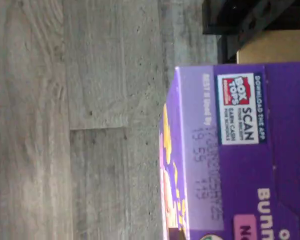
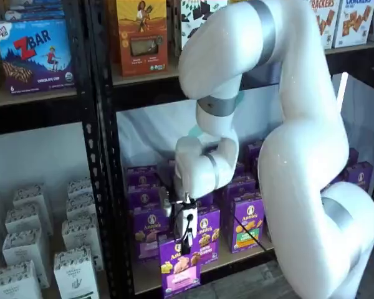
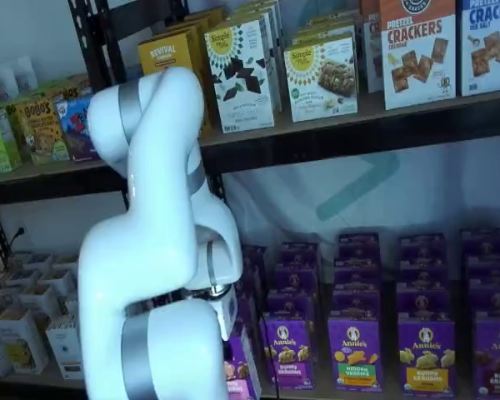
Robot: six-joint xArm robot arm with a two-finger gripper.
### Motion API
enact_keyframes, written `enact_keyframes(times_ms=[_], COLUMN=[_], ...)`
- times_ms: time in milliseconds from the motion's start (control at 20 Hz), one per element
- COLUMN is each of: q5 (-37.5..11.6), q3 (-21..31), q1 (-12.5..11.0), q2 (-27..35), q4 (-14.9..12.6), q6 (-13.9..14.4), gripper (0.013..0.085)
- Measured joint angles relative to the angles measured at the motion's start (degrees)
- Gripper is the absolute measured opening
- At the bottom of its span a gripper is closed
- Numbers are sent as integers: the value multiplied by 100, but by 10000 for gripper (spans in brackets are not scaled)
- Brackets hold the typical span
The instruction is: Pick up the purple box with a pink patch in the middle, on the bottom shelf, the first box from the left
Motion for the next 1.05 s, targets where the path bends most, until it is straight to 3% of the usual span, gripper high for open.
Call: enact_keyframes(times_ms=[400, 1050], q5=[-217, 239], q3=[799, 1515], q1=[-144, -470], q2=[-732, -2060], q4=[456, 647], q6=[-597, -1060], gripper=[330, 330])
